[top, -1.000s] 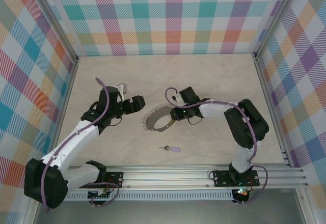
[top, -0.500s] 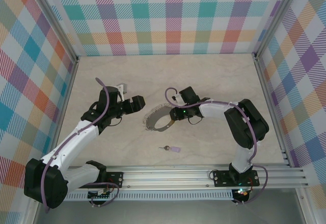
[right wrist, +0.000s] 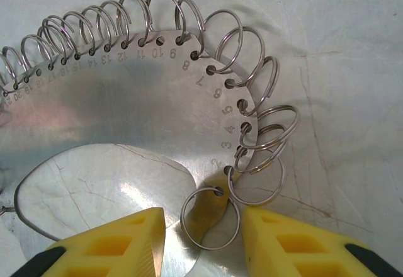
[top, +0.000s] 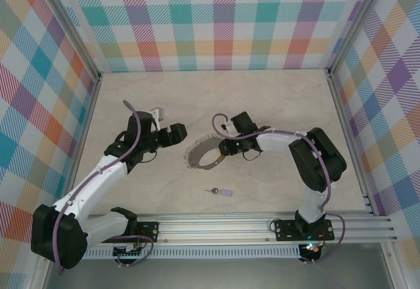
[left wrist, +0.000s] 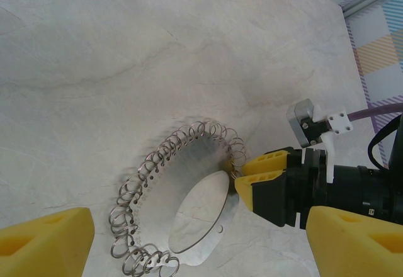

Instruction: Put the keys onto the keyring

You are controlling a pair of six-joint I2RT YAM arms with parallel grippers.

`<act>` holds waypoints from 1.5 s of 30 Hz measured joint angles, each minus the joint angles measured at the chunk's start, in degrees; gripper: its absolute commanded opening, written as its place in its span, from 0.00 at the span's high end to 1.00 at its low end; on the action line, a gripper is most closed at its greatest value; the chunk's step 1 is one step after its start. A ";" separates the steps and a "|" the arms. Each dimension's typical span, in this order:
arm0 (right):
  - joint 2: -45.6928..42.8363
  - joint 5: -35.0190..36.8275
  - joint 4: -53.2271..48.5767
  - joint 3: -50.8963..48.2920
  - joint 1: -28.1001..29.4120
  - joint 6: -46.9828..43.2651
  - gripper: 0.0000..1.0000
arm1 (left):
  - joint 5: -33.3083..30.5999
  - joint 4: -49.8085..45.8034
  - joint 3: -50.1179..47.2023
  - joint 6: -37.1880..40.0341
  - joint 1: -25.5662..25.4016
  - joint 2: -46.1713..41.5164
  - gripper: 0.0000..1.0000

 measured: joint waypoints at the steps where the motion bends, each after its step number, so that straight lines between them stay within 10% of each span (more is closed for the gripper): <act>1: 0.00 0.11 -0.02 0.00 0.00 -0.15 0.60 | 0.00 0.00 0.00 0.00 0.00 0.00 0.13; 31: 0.00 1.49 -0.42 -0.04 0.00 -6.34 0.67 | -0.59 0.00 0.00 0.00 0.00 0.00 0.13; 45: 0.04 1.44 -0.39 0.02 0.00 -6.75 0.91 | -0.59 0.02 0.00 0.00 0.00 0.00 0.12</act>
